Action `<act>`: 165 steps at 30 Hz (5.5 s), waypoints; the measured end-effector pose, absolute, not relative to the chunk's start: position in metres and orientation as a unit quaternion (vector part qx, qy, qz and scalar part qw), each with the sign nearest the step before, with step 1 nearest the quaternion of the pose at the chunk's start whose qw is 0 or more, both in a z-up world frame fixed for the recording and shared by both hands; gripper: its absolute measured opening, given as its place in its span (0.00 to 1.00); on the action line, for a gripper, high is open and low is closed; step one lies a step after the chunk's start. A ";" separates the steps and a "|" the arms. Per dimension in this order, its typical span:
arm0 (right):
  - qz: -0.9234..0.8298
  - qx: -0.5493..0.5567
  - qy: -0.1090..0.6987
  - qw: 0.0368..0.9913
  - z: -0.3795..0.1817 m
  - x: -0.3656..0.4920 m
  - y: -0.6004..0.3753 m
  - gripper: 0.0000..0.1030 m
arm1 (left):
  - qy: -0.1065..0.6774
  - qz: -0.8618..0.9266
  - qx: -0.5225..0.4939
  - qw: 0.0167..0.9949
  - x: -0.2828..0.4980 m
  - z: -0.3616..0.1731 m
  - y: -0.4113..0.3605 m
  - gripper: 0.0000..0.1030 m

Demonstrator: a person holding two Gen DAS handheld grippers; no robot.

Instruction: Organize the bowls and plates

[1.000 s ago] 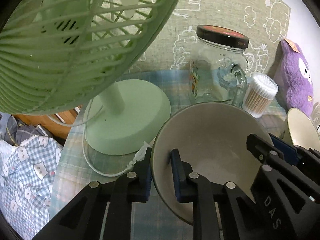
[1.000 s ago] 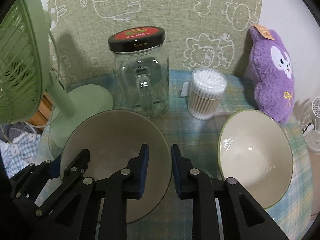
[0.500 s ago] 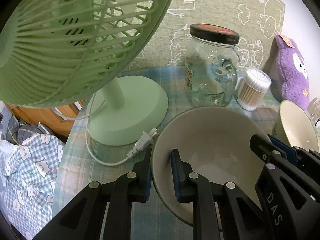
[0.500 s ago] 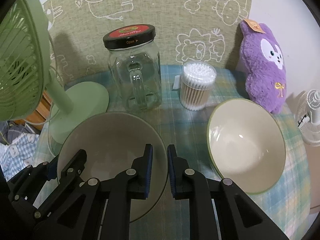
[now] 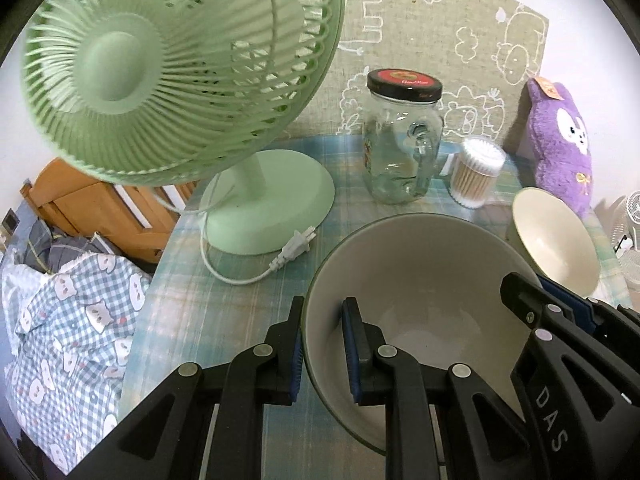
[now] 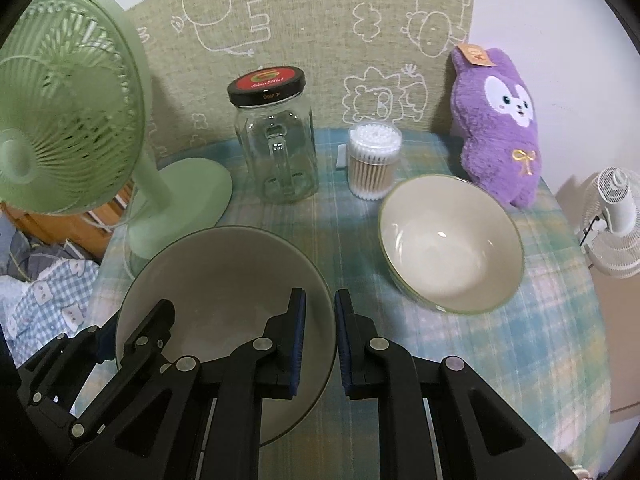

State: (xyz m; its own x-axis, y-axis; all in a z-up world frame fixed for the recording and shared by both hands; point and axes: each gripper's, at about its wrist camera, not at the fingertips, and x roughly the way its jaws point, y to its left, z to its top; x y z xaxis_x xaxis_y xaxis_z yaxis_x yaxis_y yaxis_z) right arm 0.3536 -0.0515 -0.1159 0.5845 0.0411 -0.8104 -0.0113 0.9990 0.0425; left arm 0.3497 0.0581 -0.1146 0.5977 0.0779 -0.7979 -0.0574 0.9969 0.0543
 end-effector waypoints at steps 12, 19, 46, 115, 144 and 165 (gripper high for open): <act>0.024 0.017 0.441 0.897 -0.077 0.291 -0.069 0.18 | 0.431 0.046 0.009 0.901 0.293 -0.073 0.048 0.15; 0.029 0.015 0.431 0.902 -0.055 0.255 -0.080 0.18 | 0.421 0.050 0.007 0.905 0.259 -0.053 0.037 0.15; 0.036 0.008 0.449 0.893 -0.058 0.122 -0.112 0.18 | 0.435 0.057 0.000 0.898 0.132 -0.059 0.008 0.15; -0.020 0.041 0.402 0.914 -0.009 0.118 -0.121 0.72 | 0.410 -0.046 0.040 0.910 0.141 -0.014 0.000 0.82; 0.042 -0.008 0.389 0.920 -0.018 0.342 -0.213 0.86 | 0.397 0.023 0.006 0.917 0.327 -0.032 -0.103 0.89; 0.045 0.015 0.452 0.891 -0.129 0.444 -0.219 0.74 | 0.451 0.038 0.020 0.891 0.420 -0.132 -0.115 0.78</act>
State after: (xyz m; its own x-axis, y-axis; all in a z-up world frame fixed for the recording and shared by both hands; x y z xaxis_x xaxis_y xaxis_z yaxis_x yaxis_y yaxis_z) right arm 0.4436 -0.2191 -0.1288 0.5877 0.0941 -0.8036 -0.0670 0.9955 0.0675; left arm 0.4203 -0.1148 -0.1323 0.5899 0.0851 -0.8030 -0.0489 0.9964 0.0696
